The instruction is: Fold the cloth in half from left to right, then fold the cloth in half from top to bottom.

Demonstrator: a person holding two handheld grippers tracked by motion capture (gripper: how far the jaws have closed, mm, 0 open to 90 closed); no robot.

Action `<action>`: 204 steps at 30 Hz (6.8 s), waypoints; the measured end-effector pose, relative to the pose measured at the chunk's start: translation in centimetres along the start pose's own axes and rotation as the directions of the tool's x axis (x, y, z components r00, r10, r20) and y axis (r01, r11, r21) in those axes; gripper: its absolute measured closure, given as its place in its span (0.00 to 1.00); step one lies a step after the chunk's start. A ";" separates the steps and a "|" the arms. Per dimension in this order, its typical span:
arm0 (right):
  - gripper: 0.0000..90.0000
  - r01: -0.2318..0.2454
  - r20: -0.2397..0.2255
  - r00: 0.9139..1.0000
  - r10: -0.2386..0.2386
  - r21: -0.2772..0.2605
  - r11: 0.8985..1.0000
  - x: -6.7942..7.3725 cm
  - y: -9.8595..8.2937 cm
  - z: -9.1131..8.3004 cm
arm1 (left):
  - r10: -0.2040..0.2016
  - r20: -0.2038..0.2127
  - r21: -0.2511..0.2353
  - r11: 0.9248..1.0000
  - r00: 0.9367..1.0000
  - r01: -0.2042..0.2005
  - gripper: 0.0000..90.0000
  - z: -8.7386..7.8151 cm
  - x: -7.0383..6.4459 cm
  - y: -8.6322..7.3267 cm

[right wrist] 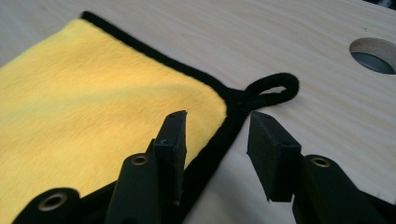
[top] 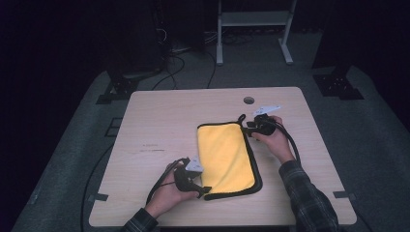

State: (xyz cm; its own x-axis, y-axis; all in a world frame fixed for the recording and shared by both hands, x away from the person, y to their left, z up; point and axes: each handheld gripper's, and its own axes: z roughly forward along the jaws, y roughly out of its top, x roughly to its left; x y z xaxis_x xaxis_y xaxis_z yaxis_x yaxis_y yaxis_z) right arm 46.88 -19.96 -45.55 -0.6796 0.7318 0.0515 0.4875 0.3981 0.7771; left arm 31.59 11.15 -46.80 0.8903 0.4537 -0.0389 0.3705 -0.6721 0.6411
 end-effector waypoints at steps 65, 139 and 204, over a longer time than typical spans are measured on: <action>0.47 0.027 -0.117 0.993 -0.029 -0.023 0.999 0.5 -0.1 -1.1 | -0.189 -0.080 -0.199 0.965 0.979 0.170 0.37 0.1 15.4 4.4; 0.90 0.167 -0.161 0.968 -0.194 -0.164 0.972 7.6 -3.2 -10.2 | 0.042 0.053 -0.293 0.956 0.998 -0.025 0.91 -5.2 5.0 3.3; 0.55 0.205 -0.246 0.949 -0.197 0.009 0.979 10.6 -8.5 -7.3 | 0.042 -0.016 -0.109 0.993 0.999 -0.044 0.38 -2.0 2.2 -0.9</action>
State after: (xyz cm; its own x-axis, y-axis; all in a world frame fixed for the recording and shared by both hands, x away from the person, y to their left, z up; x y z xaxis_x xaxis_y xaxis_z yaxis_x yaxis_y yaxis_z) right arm 31.54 -19.64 -47.09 -0.8757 0.4802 0.0504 0.3429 0.5449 0.7652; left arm 32.72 13.95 -45.94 0.9008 0.4342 0.0005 0.3000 -0.6232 0.7223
